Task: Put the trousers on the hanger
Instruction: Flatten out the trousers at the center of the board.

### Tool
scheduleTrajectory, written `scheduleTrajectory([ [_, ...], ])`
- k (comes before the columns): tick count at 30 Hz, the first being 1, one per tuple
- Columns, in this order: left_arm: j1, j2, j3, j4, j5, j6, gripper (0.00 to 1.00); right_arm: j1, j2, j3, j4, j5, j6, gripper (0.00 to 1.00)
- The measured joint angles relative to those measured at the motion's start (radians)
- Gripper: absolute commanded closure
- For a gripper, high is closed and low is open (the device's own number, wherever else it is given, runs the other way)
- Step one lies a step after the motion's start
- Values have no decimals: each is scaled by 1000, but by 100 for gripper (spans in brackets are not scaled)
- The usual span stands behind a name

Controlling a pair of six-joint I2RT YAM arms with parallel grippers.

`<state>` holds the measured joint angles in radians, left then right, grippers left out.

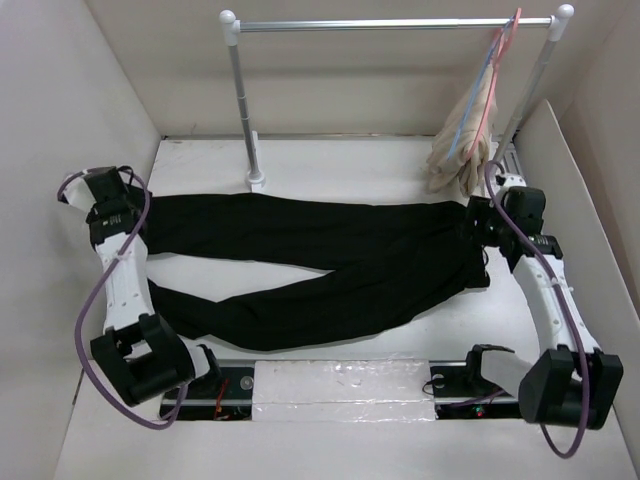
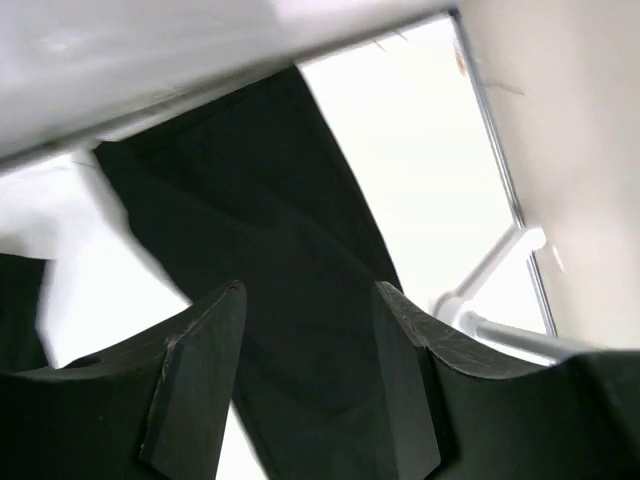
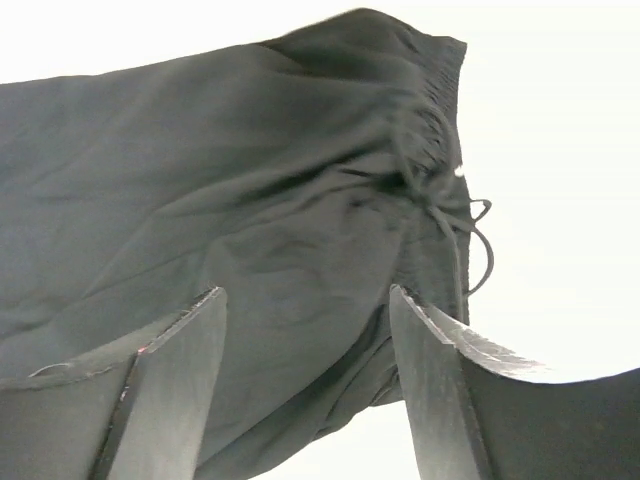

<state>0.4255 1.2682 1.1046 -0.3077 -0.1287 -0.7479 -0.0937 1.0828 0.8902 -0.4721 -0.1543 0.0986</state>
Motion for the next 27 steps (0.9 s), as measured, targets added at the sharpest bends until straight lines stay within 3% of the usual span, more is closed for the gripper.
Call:
scheduleTrajectory([
  [4,-125,7,-46,48,-49,-10,48,-97,55,-67,36,-40,45,27],
  [7,-199,53,-108,64,-30,-8,48,-171,32,-149,27,-42,66,34],
  [8,-208,77,-126,66,-20,-8,48,-185,21,-165,25,-39,70,46],
  [13,-169,224,-180,96,50,-11,49,-273,-56,-245,11,-21,99,59],
  [16,-103,306,-198,120,122,-22,49,-312,-27,-264,16,-29,101,48],
  [17,-90,323,-199,122,133,-25,49,-326,-6,-269,20,-34,100,38],
  [20,-110,332,-202,137,158,-28,49,-346,63,-290,33,-57,97,37],
  [23,-235,265,-202,154,160,-21,49,-345,141,-308,75,-86,105,38],
  [24,-296,232,-200,157,151,-18,49,-346,165,-315,95,-90,111,42],
  [25,-366,198,-195,161,149,-12,49,-347,183,-312,125,-98,117,52],
  [27,-509,145,-177,174,256,-2,49,-348,219,-314,183,-106,132,79],
])
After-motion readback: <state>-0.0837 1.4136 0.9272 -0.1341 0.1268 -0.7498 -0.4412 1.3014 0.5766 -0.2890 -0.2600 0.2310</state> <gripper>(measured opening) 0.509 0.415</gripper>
